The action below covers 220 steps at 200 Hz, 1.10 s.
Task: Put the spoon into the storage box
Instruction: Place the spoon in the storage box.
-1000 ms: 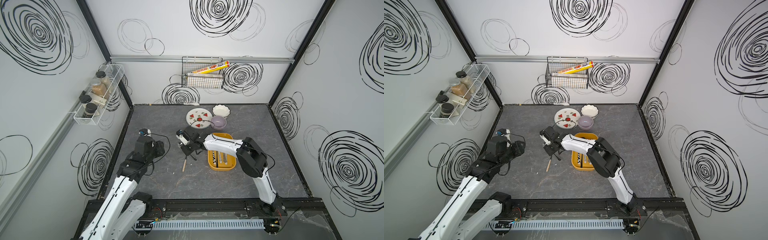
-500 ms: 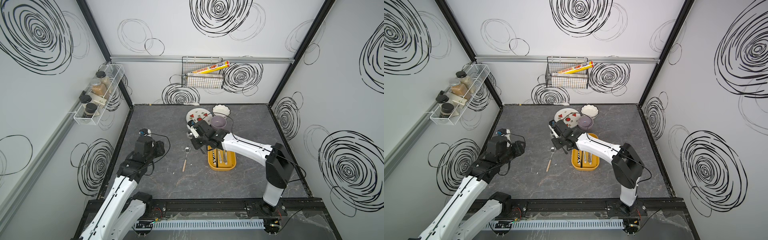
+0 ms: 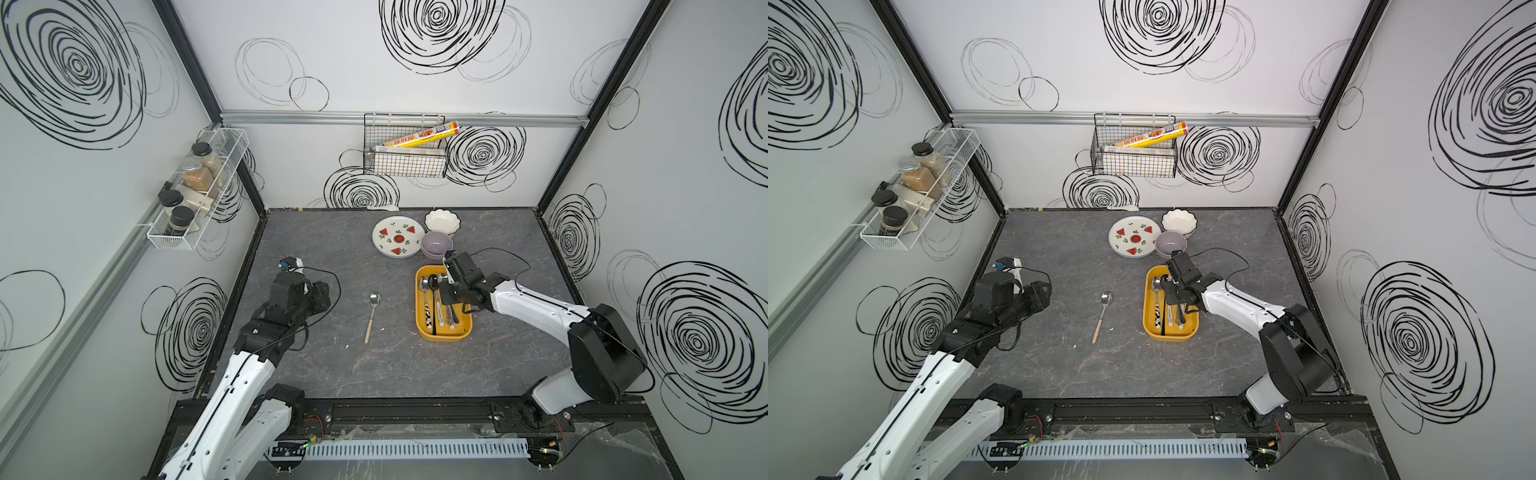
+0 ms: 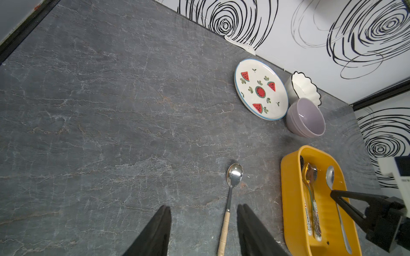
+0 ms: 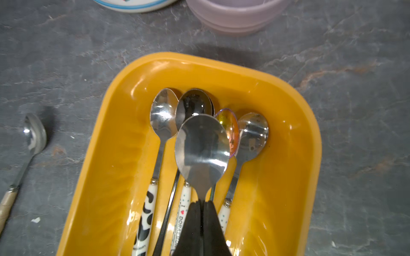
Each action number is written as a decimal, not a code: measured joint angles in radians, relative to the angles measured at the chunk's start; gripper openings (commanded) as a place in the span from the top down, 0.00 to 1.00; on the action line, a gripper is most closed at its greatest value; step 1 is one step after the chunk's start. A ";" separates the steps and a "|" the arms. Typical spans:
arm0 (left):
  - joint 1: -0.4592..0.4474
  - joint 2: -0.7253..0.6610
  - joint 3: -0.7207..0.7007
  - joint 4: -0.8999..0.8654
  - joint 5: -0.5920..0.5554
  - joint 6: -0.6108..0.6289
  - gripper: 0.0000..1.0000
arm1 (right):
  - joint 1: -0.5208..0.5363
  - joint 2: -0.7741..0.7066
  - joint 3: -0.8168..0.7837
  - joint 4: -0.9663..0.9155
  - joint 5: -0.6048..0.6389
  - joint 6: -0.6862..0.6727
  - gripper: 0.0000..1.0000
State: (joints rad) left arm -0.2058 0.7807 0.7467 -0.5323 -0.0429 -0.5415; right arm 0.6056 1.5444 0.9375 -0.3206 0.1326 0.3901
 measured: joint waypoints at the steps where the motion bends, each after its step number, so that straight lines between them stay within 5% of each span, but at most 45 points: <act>1: 0.000 0.000 0.000 0.001 0.000 0.000 0.45 | 0.000 0.003 0.000 0.001 0.000 0.000 1.00; 129: 0.002 0.005 -0.001 0.008 0.002 0.003 0.45 | -0.016 0.197 0.031 0.098 -0.019 0.029 1.00; 158: 0.002 0.010 -0.001 0.008 0.003 0.003 0.45 | -0.018 0.196 0.031 0.108 -0.023 0.024 0.83; 220: -0.027 0.081 -0.001 0.012 0.021 0.002 0.45 | -0.019 0.106 0.032 0.087 -0.021 0.002 0.75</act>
State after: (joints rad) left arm -0.2325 0.8616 0.7460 -0.5201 -0.0219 -0.5400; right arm 0.5865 1.6505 0.9691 -0.2340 0.1116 0.3916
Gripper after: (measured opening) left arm 0.548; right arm 0.238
